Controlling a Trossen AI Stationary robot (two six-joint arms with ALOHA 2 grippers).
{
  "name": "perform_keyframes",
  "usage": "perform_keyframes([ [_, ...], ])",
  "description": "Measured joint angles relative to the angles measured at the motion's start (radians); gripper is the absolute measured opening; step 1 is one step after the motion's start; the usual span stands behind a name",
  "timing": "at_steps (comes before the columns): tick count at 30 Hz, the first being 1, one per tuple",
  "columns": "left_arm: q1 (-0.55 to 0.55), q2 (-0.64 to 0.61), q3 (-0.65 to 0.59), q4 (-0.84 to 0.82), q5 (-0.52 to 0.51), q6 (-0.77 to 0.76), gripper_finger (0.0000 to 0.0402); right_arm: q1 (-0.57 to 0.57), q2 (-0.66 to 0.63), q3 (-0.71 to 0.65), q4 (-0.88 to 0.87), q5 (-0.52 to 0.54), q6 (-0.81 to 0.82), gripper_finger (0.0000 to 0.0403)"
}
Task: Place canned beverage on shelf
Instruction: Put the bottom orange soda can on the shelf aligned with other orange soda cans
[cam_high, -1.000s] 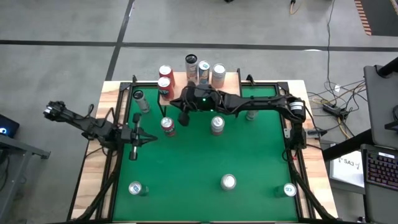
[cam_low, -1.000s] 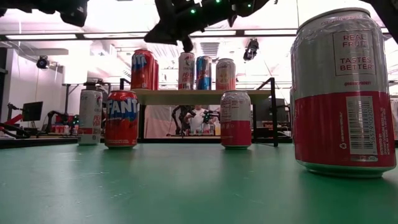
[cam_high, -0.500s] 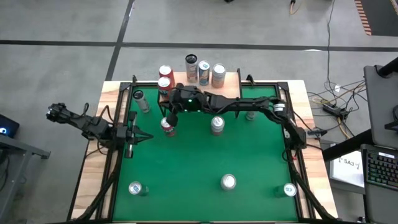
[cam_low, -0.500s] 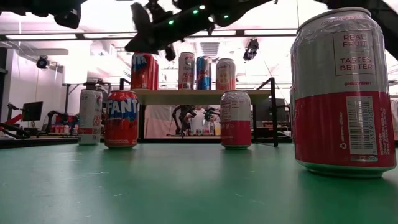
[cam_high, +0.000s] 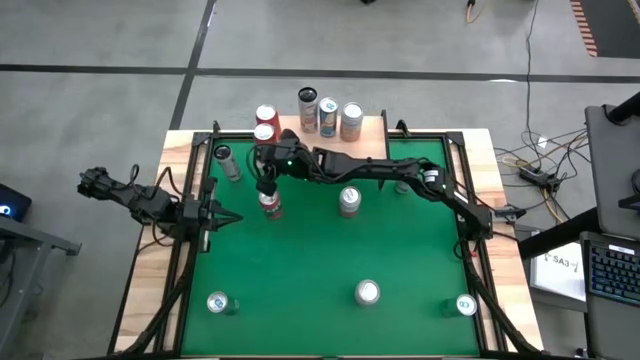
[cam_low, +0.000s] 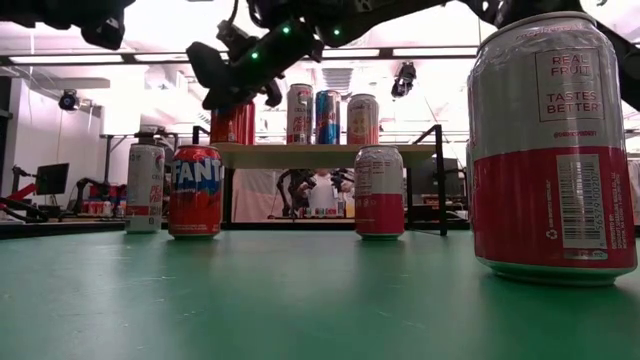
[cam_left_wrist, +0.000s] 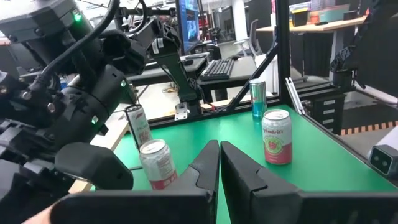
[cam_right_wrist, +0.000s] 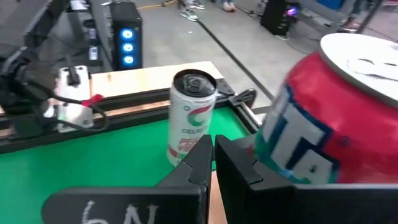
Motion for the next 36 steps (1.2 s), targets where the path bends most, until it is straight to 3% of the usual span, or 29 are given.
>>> perform_keyframes([
  [24,0.0,-0.005,0.0,-0.004,0.0,-0.004,0.0,-0.033,-0.005,-0.001,-0.025,0.029,-0.082,0.0012],
  [36,0.0,-0.005,0.0,-0.004,0.0,-0.004,0.0,-0.013,-0.018,0.028,-0.226,0.02,-0.104,0.0012],
])
